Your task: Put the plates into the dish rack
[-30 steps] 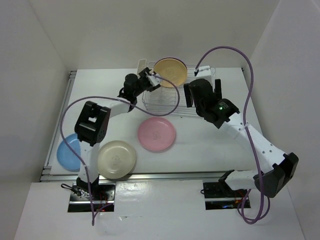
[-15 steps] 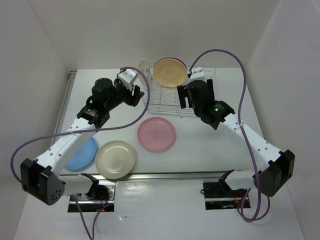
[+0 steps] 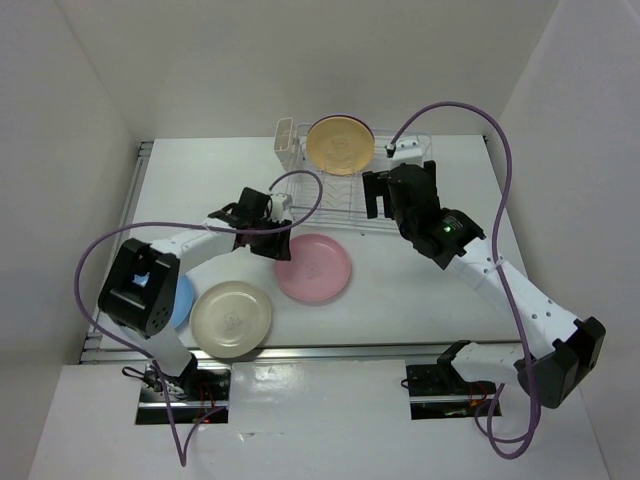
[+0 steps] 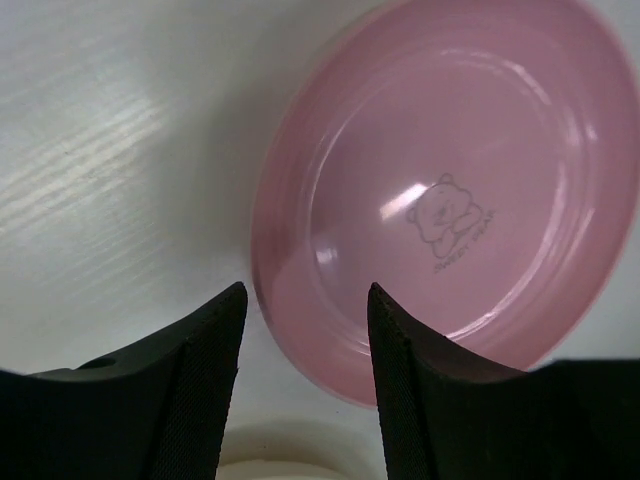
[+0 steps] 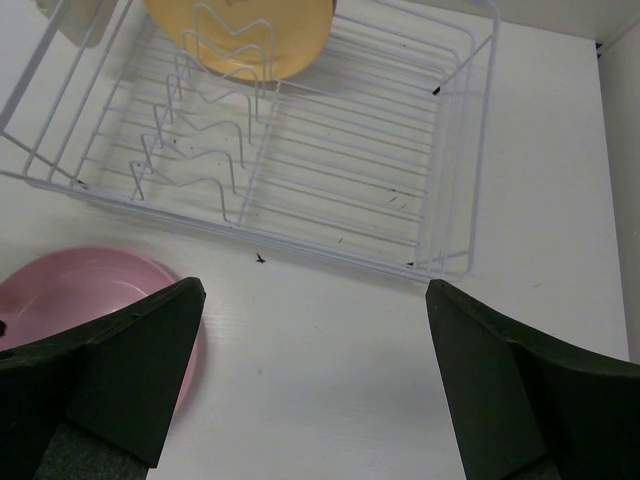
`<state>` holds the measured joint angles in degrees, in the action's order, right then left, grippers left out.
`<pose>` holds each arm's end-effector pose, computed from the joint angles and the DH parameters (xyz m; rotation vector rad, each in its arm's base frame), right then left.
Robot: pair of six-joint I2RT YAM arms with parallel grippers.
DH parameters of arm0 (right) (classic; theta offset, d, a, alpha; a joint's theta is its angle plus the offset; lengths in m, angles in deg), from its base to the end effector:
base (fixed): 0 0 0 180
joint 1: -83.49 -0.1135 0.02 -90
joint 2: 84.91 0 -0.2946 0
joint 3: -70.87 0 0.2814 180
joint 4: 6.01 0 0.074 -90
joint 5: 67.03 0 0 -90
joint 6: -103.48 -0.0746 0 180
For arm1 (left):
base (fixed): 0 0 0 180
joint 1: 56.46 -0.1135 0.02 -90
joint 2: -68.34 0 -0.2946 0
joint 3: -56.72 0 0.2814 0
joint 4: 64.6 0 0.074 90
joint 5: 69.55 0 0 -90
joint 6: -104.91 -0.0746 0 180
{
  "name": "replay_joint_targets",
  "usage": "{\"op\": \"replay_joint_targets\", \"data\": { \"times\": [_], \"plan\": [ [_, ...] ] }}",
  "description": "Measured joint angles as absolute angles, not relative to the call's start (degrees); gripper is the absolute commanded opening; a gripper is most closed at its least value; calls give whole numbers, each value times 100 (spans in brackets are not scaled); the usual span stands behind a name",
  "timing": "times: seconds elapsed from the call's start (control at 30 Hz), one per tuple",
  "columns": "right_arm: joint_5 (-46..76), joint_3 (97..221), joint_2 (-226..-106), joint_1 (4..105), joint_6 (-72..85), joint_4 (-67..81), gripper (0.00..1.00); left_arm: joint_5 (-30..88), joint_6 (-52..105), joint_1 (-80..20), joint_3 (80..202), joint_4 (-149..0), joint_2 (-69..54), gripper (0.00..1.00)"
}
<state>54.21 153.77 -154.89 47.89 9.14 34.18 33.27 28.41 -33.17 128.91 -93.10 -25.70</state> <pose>0.2794 0.1524 0.3901 -0.2050 1.9642 -0.1063 0.3568 -0.1716 0.1897 0.3140 2.4804 -0.5505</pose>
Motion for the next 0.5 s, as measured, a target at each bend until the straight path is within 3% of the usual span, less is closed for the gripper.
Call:
{"op": "replay_joint_targets", "data": {
  "times": [0.3, 0.37, 0.5],
  "plan": [
    [5522, 15307, -15279, 4789, 709, 3512, 100, 3423, 2876, -3332, 13278, -9085, -3652, 56],
    [5530, 15301, -15279, 4789, 693, 3532, 100, 3460, 2870, -3341, 13414, -9006, -3785, 43],
    [5557, 15299, -15277, 4789, 669, 3604, 100, 3519, 2865, -3354, 13549, -8928, -3967, 5]
  ]
}}
